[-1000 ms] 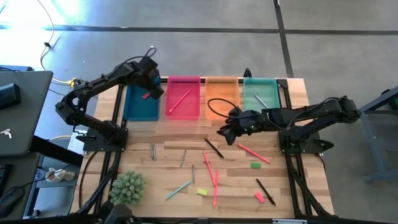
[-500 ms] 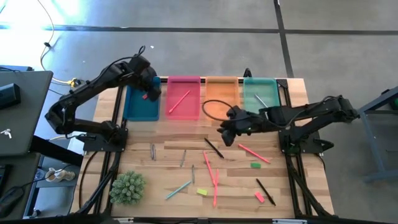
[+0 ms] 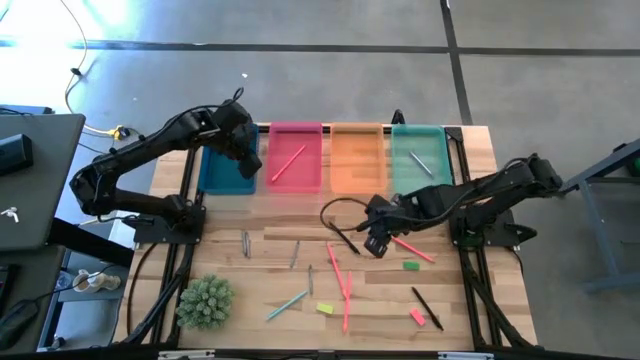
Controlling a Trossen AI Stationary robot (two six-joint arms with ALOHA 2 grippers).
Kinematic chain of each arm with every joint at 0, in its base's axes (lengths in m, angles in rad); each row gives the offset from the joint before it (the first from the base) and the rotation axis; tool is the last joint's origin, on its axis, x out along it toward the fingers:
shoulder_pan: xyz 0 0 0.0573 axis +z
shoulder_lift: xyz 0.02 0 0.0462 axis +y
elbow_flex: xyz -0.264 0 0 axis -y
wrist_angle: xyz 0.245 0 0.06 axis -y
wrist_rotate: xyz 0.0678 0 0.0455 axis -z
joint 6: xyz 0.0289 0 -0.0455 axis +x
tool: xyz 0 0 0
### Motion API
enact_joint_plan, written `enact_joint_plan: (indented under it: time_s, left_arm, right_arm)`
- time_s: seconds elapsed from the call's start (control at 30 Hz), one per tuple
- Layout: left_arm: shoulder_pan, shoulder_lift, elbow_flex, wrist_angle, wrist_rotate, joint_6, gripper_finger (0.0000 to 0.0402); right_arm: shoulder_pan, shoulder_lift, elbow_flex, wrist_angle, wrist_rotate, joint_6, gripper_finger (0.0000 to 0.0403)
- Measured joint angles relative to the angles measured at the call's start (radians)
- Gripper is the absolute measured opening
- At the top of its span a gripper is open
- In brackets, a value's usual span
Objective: Sort crayons/erasers/pens/pencils in bins
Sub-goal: Put the pink pencil into the pink bin
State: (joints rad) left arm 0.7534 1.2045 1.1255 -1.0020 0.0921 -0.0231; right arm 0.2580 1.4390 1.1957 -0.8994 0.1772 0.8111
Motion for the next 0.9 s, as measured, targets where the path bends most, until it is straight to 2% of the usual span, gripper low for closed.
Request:
enact_joint_plan:
  time_s: [0.17, 0.33, 0.57, 0.9]
  left_arm:
    - [-0.055, 0.000, 0.000, -0.022, -0.002, 0.000, 0.0193]
    - [-0.100, 0.000, 0.000, -0.049, -0.003, 0.024, 0.0193]
    - [-0.137, 0.000, 0.000, -0.052, -0.013, 0.027, 0.0193]
    - [-0.147, 0.001, 0.000, -0.050, -0.014, 0.027, 0.0193]
  right_arm:
    - [0.007, 0.053, 0.000, 0.008, 0.000, 0.005, 0.0135]
    - [0.007, 0.133, 0.000, -0.007, -0.005, 0.084, 0.0135]
    - [0.019, 0.236, 0.000, -0.069, -0.046, 0.082, 0.0135]
    - [0.017, 0.258, 0.000, -0.198, -0.029, 0.105, 0.0135]
